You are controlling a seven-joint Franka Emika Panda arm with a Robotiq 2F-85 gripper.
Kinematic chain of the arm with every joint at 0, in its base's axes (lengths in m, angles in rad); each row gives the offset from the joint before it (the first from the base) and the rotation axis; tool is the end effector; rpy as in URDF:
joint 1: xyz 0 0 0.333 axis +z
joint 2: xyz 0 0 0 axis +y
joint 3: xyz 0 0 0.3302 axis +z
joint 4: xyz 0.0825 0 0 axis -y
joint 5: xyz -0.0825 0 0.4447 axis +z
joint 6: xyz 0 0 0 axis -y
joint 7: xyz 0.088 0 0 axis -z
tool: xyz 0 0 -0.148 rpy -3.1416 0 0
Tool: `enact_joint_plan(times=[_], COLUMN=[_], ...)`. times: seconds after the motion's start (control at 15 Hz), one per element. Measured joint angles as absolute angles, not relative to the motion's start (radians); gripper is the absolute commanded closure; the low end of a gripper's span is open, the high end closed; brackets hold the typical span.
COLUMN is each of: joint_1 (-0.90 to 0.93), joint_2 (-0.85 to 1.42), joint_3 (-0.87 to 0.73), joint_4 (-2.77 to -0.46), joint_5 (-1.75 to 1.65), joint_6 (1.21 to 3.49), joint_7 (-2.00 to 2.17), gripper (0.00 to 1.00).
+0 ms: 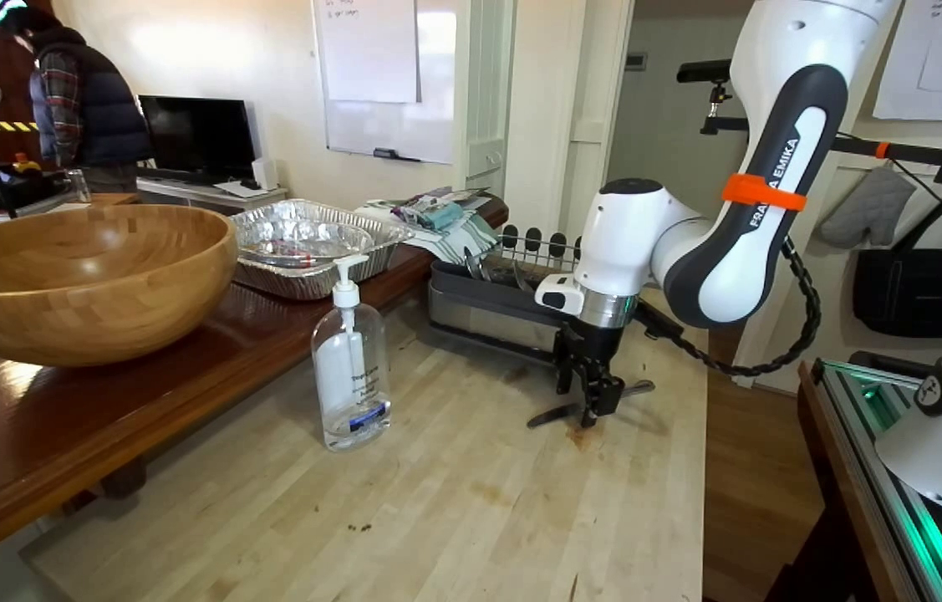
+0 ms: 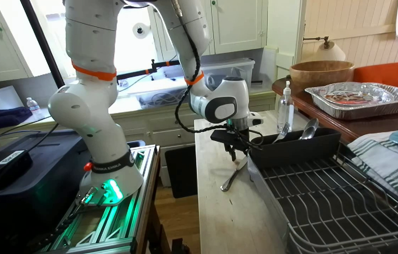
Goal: Put the silver knife on the dishrack.
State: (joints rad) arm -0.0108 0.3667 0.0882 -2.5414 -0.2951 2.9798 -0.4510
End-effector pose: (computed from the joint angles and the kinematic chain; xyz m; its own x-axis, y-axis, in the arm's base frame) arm 0.4715 0.0609 0.0575 0.6869 0.7251 0.0485 0.7223 -0.6885 0.0651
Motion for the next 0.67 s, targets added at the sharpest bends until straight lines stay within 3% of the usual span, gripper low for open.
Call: enact_joint_plan(times=[0.13,0.6,0.67], joint_1=[-0.007,-0.001,-0.001], joint_2=[0.375,0.381,0.381], joint_3=[0.087,0.084,0.083], joint_4=[-2.537,-2.519,-2.516], joint_5=[-0.298,-0.299,-0.299], joint_6=[2.978,2.977,2.977], joint_7=[-0.451,-0.452,-0.452], gripper=[0.38,0.92,0.96])
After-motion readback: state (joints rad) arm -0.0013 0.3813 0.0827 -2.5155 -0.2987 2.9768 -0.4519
